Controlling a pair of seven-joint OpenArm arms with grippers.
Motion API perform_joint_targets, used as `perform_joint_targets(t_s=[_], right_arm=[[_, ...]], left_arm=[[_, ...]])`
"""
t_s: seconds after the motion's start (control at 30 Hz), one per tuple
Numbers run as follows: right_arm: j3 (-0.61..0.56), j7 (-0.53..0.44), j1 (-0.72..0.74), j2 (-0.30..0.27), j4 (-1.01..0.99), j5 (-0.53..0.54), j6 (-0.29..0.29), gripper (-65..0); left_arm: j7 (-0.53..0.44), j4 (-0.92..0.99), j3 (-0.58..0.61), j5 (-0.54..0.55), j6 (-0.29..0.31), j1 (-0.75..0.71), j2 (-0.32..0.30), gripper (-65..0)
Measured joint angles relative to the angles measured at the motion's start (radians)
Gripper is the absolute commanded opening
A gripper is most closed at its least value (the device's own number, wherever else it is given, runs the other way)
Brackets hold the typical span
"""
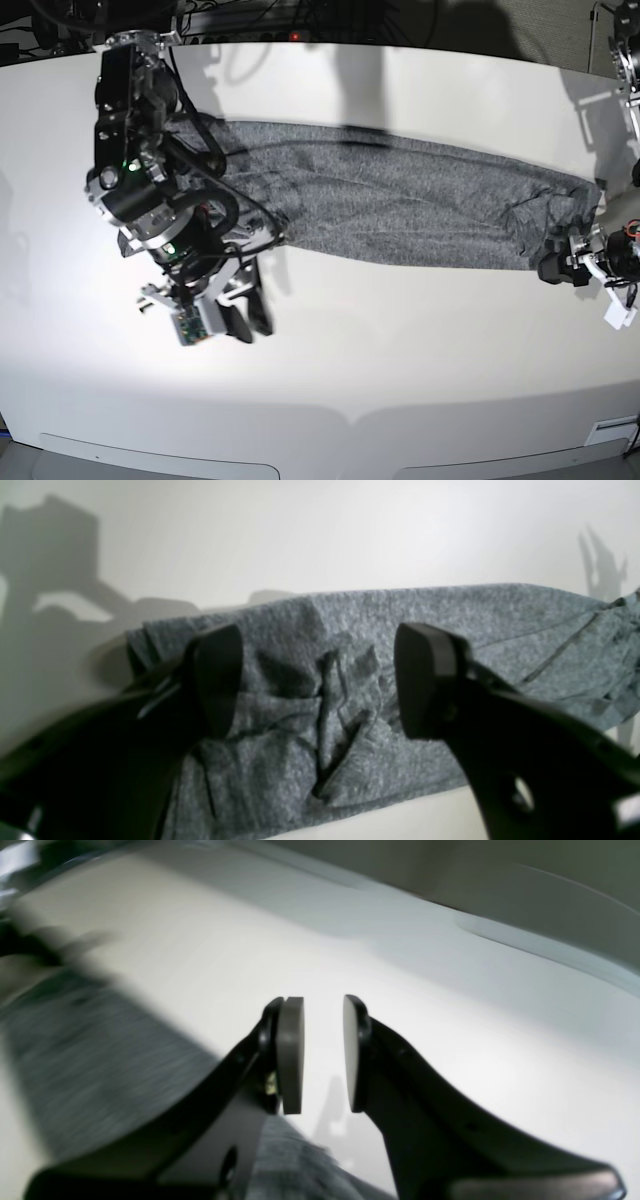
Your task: Fold the T-shirt properly
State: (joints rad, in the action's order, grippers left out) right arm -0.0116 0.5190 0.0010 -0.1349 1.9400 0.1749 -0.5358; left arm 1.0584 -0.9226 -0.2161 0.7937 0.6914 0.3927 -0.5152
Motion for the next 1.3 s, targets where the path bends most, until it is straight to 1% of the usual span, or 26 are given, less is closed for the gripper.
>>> perform_joint_targets(t_s=[0.1,0.2,0.3,0.37,0.4,0.53,0.6,0.63,0.7,0.8,0.9,0.97,1.07,1.23,1.3], right_arm=[[-0.018,-0.061,-0.076,0.047,-0.018,-0.067,0.000,-50.9],[-0.040,-0.082,-0.153,0.078,-0.069,-0.137,-0.011,-50.9],[-0.039,-0.100,-0.196,0.075,-0.086,-0.158,-0.007,-50.9],[-0.034,-0.109,-0.192,0.074,-0.086,-0.173,0.013,-50.9],[-0.034,-0.118,-0.189,0.073,-0.086,-0.174,0.033,-50.9],[-0.034,-0.109,-0.191,0.074,-0.086,-0.174,0.038,-50.9],[-0.035,-0.110,-0.196,0.074,-0.086,-0.174,0.038,-50.9],[-0.035,-0.109,-0.198,0.074,-0.086,-0.179,0.038,-50.9],[-0.034,-0.098,-0.198,0.074,-0.086,-0.181,0.038,-50.9],[-0.034,-0.074,-0.198,0.071,-0.086,-0.180,0.038,-50.9],[-0.035,-0.065,-0.198,0.064,-0.086,-0.180,0.038,-50.9],[-0.035,-0.057,-0.198,0.056,-0.086,-0.180,0.038,-50.9],[-0.034,-0.041,-0.198,0.055,-0.086,-0.181,0.039,-50.9],[-0.034,-0.042,-0.198,0.054,-0.086,-0.180,0.038,-50.9],[-0.035,-0.040,-0.198,0.054,-0.086,-0.180,0.038,-50.9]], left_arm=[[-0.001,0.000,0.000,0.000,0.000,0.000,0.000,-19.9],[0.000,0.000,0.000,0.000,0.000,0.000,0.000,-19.9],[0.000,0.000,0.000,0.000,0.000,0.000,0.000,-19.9],[0.000,0.000,0.000,-0.006,0.000,0.000,0.000,-19.9],[-0.007,0.000,0.000,-0.038,0.000,0.001,0.001,-19.9],[-0.113,0.000,0.001,-0.275,0.000,-0.003,0.000,-19.9],[-0.159,0.000,0.005,-0.362,0.000,-0.005,-0.001,-19.9],[-0.177,0.000,0.021,-0.385,0.000,-0.005,-0.005,-20.0],[-0.201,0.000,0.082,-0.385,0.000,-0.002,-0.022,-19.9],[-0.214,-0.001,0.227,-0.390,0.001,0.003,-0.066,-19.9],[-0.252,-0.002,0.359,-0.434,0.001,0.000,-0.109,-19.9],[-0.274,-0.002,0.393,-0.416,0.006,-0.002,-0.138,-19.9],[-0.268,-0.002,0.392,-0.315,0.011,0.005,-0.182,-20.0],[-0.169,0.003,0.387,-0.112,0.000,0.065,-0.243,-20.0],[-0.109,0.037,0.387,-0.084,0.001,0.095,-0.244,-20.0]])
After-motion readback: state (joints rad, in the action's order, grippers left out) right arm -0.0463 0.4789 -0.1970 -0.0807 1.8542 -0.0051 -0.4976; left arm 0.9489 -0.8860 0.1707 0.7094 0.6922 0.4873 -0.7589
